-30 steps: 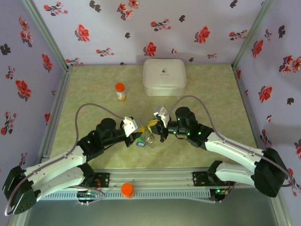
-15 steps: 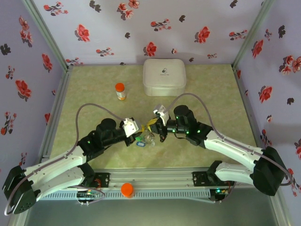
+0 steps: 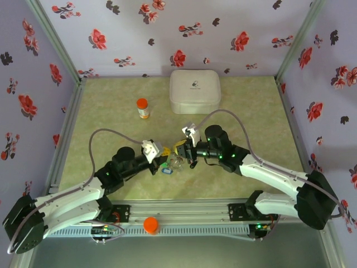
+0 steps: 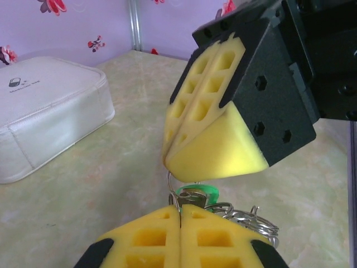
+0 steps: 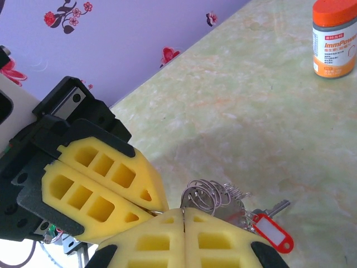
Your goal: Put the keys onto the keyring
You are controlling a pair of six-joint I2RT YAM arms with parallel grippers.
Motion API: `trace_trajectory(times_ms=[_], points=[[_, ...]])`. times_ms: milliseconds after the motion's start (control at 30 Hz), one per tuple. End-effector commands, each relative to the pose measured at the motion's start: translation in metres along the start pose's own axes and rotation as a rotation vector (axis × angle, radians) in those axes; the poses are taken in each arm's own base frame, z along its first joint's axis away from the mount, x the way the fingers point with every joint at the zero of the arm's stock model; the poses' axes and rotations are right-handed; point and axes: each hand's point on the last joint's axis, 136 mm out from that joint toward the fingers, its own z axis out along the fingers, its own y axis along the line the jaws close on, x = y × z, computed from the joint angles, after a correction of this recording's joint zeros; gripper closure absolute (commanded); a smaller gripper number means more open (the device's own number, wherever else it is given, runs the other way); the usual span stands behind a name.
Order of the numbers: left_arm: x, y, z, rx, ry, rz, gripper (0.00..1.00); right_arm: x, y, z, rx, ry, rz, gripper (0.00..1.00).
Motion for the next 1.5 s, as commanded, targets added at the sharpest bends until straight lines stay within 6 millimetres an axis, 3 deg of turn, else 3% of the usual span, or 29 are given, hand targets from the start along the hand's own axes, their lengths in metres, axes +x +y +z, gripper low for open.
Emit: trace_trajectory(times_ms=[0, 400, 867, 1200, 1467], points=[[-0.061, -0.016, -0.012, 0.074, -0.243, -0.023, 1.00, 0.005, -0.020, 0.002, 0.079, -0.008, 0.069, 1.00], [-0.063, -0.015, -0.014, 0.084, -0.274, -0.104, 1.00, 0.014, -0.030, 0.007, 0.121, 0.024, 0.184, 1.00], [-0.064, -0.012, -0.012, 0.068, -0.262, -0.077, 1.00, 0.022, -0.036, 0.007, 0.176, 0.102, 0.224, 1.00], [-0.060, -0.010, -0.006, 0.049, -0.230, 0.004, 1.00, 0.024, -0.034, 0.009, 0.175, 0.124, 0.225, 1.00], [-0.063, -0.002, -0.003, 0.017, -0.261, -0.078, 1.00, 0.022, -0.027, 0.010, 0.142, 0.117, 0.222, 1.00]])
